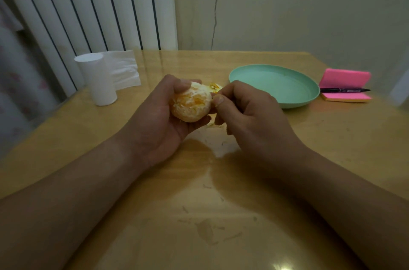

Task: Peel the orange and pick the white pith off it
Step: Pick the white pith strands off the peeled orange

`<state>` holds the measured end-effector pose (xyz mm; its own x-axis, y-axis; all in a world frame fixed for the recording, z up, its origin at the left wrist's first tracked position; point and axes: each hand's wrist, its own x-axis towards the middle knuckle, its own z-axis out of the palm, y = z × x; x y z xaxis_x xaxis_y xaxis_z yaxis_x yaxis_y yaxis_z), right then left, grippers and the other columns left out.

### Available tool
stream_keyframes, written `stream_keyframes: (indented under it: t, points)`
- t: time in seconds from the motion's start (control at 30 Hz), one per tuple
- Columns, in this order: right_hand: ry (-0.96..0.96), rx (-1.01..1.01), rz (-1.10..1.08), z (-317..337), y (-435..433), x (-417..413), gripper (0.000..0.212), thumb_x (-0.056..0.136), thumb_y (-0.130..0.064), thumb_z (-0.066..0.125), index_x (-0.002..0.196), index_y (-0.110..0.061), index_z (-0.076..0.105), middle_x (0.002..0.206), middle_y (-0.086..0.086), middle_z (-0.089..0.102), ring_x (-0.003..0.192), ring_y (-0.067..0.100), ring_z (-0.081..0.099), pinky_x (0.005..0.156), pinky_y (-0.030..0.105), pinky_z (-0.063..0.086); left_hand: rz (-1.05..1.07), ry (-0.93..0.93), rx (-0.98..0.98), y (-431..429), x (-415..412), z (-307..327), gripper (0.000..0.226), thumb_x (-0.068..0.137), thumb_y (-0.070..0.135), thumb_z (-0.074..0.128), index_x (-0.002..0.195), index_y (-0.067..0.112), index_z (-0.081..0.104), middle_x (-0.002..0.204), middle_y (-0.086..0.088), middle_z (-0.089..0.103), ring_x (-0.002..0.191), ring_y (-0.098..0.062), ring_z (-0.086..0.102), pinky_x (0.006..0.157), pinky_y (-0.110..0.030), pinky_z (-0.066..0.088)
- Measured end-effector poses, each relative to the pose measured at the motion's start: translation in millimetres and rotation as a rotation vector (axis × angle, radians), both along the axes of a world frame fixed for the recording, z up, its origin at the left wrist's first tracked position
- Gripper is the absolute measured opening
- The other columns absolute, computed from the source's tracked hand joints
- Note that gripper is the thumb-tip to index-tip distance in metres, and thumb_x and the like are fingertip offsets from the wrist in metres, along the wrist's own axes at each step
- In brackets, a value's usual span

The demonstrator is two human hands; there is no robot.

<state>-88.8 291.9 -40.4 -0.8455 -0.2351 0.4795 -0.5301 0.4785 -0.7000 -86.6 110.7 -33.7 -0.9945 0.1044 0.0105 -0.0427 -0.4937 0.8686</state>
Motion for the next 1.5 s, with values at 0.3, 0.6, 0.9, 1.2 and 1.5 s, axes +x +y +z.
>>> stream_keyframes:
  t: [0.3, 0.6, 0.9, 1.2, 1.5]
  points:
    - [0.026, 0.064, -0.031, -0.5, -0.9, -2.0, 0.013, 0.104, -0.037, 0.062, 0.1, -0.025, 0.068, 0.083, -0.011, 0.07, 0.074, 0.007, 0.065, 0.067, 0.038, 0.058, 0.014, 0.033, -0.038, -0.6, -3.7, -6.5, 0.043, 0.096, 0.022, 0.056, 0.135, 0.004, 0.062, 0.109, -0.012, 0.077, 0.101, -0.023, 0.076, 0.092, -0.039, 0.063]
    - [-0.023, -0.014, -0.006, -0.1, 0.0, -1.9, 0.018, 0.108, -0.025, 0.054, 0.098, -0.02, 0.068, 0.081, -0.008, 0.07, 0.075, 0.011, 0.066, 0.07, 0.044, 0.056, -0.027, 0.024, 0.007, 1.8, -2.2, -4.0, 0.056, 0.08, 0.029, 0.061, 0.131, 0.005, 0.062, 0.108, -0.014, 0.075, 0.092, -0.023, 0.075, 0.086, -0.037, 0.06]
    - [0.171, 0.083, -0.007, -1.5, -1.9, 1.8, 0.017, 0.096, -0.029, 0.076, 0.108, -0.025, 0.065, 0.081, -0.017, 0.065, 0.079, 0.009, 0.064, 0.067, 0.029, 0.052, -0.032, 0.019, 0.022, -1.8, -6.9, -7.4, 0.023, 0.102, 0.022, 0.055, 0.114, 0.004, 0.064, 0.103, -0.011, 0.072, 0.11, -0.028, 0.067, 0.11, -0.046, 0.053]
    - [0.112, 0.042, -0.053, -5.1, -2.5, -0.4, 0.015, 0.094, -0.033, 0.079, 0.103, -0.026, 0.07, 0.077, -0.013, 0.068, 0.075, 0.004, 0.065, 0.064, 0.02, 0.051, 0.063, 0.071, -0.058, 2.9, -6.0, -7.2, 0.027, 0.102, 0.021, 0.061, 0.124, 0.005, 0.065, 0.114, -0.012, 0.07, 0.111, -0.025, 0.071, 0.104, -0.043, 0.059]
    - [0.226, 0.116, -0.041, -3.5, -1.5, -0.2, 0.012, 0.097, -0.027, 0.075, 0.106, -0.021, 0.07, 0.084, -0.013, 0.07, 0.077, 0.007, 0.067, 0.07, 0.033, 0.057, 0.106, 0.094, -0.118, 3.3, -6.3, -8.2, 0.027, 0.104, 0.021, 0.061, 0.127, 0.007, 0.064, 0.11, -0.008, 0.072, 0.109, -0.023, 0.072, 0.105, -0.045, 0.059]
